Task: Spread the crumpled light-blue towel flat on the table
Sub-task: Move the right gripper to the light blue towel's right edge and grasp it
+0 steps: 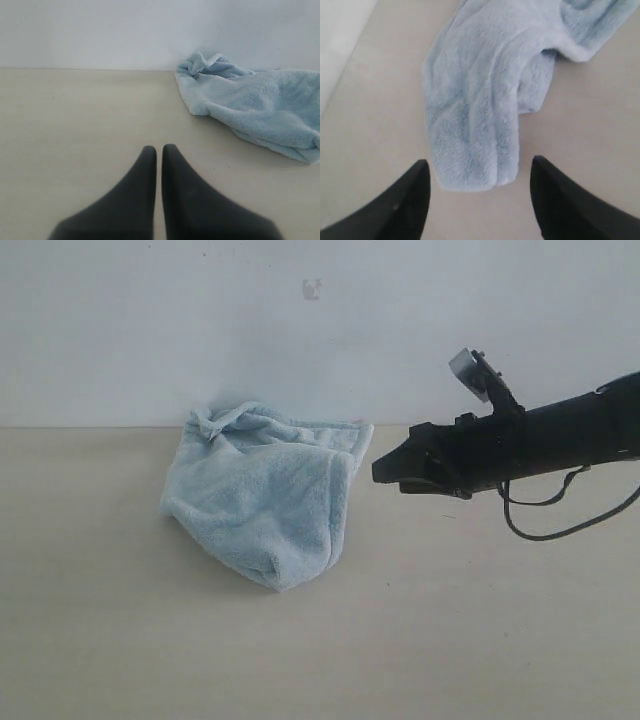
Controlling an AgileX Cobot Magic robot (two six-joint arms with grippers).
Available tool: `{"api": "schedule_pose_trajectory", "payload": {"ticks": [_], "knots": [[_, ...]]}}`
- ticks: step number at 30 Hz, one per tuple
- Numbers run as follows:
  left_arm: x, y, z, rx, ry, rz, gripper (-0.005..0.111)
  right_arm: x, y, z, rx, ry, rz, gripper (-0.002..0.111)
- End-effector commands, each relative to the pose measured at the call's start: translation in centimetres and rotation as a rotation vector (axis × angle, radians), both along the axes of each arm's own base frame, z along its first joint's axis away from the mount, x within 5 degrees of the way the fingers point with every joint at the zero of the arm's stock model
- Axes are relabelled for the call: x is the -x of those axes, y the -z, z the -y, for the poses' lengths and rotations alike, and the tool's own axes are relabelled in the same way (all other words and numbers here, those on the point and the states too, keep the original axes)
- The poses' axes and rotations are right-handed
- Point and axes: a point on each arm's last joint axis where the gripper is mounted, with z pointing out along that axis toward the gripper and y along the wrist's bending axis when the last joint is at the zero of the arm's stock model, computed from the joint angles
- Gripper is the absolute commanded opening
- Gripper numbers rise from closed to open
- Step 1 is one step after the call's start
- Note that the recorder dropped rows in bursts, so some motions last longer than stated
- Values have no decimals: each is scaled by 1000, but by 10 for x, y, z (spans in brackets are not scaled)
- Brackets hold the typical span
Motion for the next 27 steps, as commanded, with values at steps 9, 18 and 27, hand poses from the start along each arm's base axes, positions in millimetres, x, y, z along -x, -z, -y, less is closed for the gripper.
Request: {"api": "schedule_pose_trajectory", "payload": {"ticks": [9, 18, 27], "knots": [[0, -1, 1, -1, 10, 6, 4, -32, 43, -49, 8, -51, 8, 59], [0, -1, 1, -1, 10, 6, 4, -26, 40, -58, -3, -187, 103, -1], [0, -1, 1, -1, 10, 6, 4, 20, -125, -63, -231, -455, 444, 1]]}}
